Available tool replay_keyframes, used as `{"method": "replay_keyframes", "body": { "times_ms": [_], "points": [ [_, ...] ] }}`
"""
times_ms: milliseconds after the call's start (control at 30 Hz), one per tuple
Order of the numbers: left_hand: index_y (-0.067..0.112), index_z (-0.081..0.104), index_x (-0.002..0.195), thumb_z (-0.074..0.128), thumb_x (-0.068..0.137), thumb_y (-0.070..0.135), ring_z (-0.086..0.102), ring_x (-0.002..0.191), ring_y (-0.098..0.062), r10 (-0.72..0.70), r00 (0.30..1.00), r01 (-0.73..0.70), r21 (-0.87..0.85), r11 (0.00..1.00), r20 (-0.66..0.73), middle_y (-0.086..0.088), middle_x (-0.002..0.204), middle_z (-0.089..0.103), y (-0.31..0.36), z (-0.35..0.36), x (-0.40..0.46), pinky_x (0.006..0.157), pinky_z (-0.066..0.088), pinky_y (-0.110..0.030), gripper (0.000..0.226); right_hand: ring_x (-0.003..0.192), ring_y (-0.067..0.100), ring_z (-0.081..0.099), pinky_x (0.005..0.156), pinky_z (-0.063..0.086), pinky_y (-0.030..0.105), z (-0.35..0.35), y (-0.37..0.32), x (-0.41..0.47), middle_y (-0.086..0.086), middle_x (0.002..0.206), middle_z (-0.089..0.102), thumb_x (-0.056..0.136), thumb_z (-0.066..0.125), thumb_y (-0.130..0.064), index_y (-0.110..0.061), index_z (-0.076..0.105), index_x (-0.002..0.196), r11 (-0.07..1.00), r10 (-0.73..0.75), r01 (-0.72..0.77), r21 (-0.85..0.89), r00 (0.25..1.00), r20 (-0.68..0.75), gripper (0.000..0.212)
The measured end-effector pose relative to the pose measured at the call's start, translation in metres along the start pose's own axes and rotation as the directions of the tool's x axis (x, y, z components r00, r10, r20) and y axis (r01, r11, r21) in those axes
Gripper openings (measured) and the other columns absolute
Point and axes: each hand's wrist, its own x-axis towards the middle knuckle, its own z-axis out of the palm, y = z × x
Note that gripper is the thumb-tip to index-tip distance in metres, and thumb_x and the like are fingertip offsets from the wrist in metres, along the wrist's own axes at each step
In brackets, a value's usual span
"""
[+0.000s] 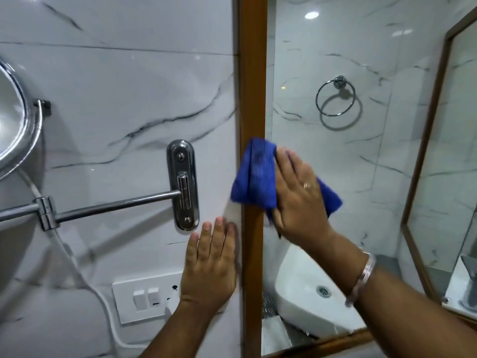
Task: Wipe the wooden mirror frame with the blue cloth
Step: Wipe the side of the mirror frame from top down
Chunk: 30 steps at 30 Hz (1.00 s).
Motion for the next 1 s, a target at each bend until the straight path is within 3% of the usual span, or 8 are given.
{"method": "replay_keyframes", "body": {
  "times_ms": [233,367,433,567,633,767,867,1000],
  "points": [
    [0.005,0.036,0.150,0.053,0.090,0.032,0.018,0.149,-0.040,-0.020,0.999,0.017,-0.054,0.998,-0.045,-0.019,0.159,0.035,0.000,0.004,0.002,0.121,0.014,-0.052,0.068,0.151,0.025,0.003,0.121,0.007,0.045,0.036,-0.020,-0.062,-0.002,0.164,0.001,0.086,0.049,-0.029,-0.020,0.007,0.154,0.989,0.115,-0.111,0.094,0.993,-0.034,0.081],
    [0.004,0.032,0.152,0.048,0.096,0.034,0.015,0.152,-0.042,-0.021,0.999,0.020,-0.053,0.998,-0.031,-0.019,0.155,0.031,0.000,0.003,0.002,0.122,0.011,-0.052,0.065,0.150,0.027,-0.009,0.121,0.000,0.042,0.077,-0.049,-0.192,0.003,0.164,-0.006,0.101,0.023,-0.034,-0.016,-0.008,0.154,0.994,0.103,-0.107,0.012,0.981,0.162,0.064],
    [0.004,0.034,0.151,0.050,0.096,0.033,0.024,0.146,-0.044,-0.020,0.999,0.019,-0.039,0.999,-0.026,-0.021,0.155,0.028,0.001,0.003,0.003,0.120,0.012,-0.053,0.064,0.148,0.032,-0.013,0.119,0.001,0.045,0.090,-0.059,-0.256,0.012,0.163,0.001,0.091,0.033,-0.027,-0.011,-0.004,0.153,0.992,0.083,-0.049,-0.120,0.950,0.301,0.074],
    [0.003,0.023,0.154,0.040,0.100,0.035,-0.008,0.156,-0.040,-0.010,1.000,0.010,-0.008,1.000,-0.003,-0.022,0.158,0.017,0.001,0.000,0.002,0.121,0.008,-0.053,0.064,0.147,0.038,-0.016,0.116,0.002,0.045,0.095,-0.073,-0.310,0.017,0.159,-0.020,0.094,0.017,-0.016,-0.004,-0.008,0.151,0.980,0.054,0.029,-0.197,0.913,0.404,0.063],
    [0.003,0.021,0.155,0.039,0.101,0.035,-0.008,0.156,-0.040,-0.006,1.000,0.006,-0.007,1.000,0.012,-0.023,0.159,0.015,0.001,0.000,0.002,0.122,0.007,-0.054,0.065,0.147,0.039,-0.016,0.115,0.004,0.046,0.090,-0.072,-0.297,0.017,0.159,-0.022,0.094,0.017,-0.015,-0.003,-0.011,0.151,0.986,0.039,0.034,-0.165,0.905,0.423,0.064],
    [0.003,0.022,0.154,0.048,0.096,0.036,0.023,0.146,-0.043,-0.007,1.000,0.007,-0.027,1.000,0.020,-0.022,0.159,0.015,0.002,0.001,0.004,0.122,0.005,-0.053,0.071,0.148,0.034,-0.014,0.120,-0.002,0.043,0.068,-0.053,-0.218,0.011,0.161,-0.020,0.088,0.035,-0.026,-0.005,-0.010,0.152,1.000,0.005,0.000,-0.019,0.972,0.236,0.081],
    [0.003,0.023,0.155,0.049,0.094,0.039,0.016,0.149,-0.042,0.011,0.999,-0.010,-0.018,1.000,0.040,-0.023,0.163,0.010,0.001,-0.001,0.004,0.123,0.002,-0.052,0.075,0.149,0.029,-0.011,0.122,-0.007,0.041,0.052,-0.032,-0.131,0.008,0.162,-0.015,0.092,0.039,-0.035,-0.010,-0.008,0.153,1.000,0.019,-0.021,0.017,0.995,0.101,0.081],
    [0.006,0.038,0.149,0.058,0.091,0.035,0.027,0.142,-0.042,-0.005,1.000,0.006,-0.030,1.000,0.025,-0.019,0.156,0.021,0.001,-0.003,0.005,0.120,0.007,-0.052,0.068,0.147,0.037,0.008,0.121,0.001,0.043,0.033,-0.023,-0.059,0.018,0.158,0.017,0.092,0.043,-0.032,-0.006,0.008,0.152,0.993,0.116,-0.116,0.003,0.993,0.007,0.074]
  ]
}}
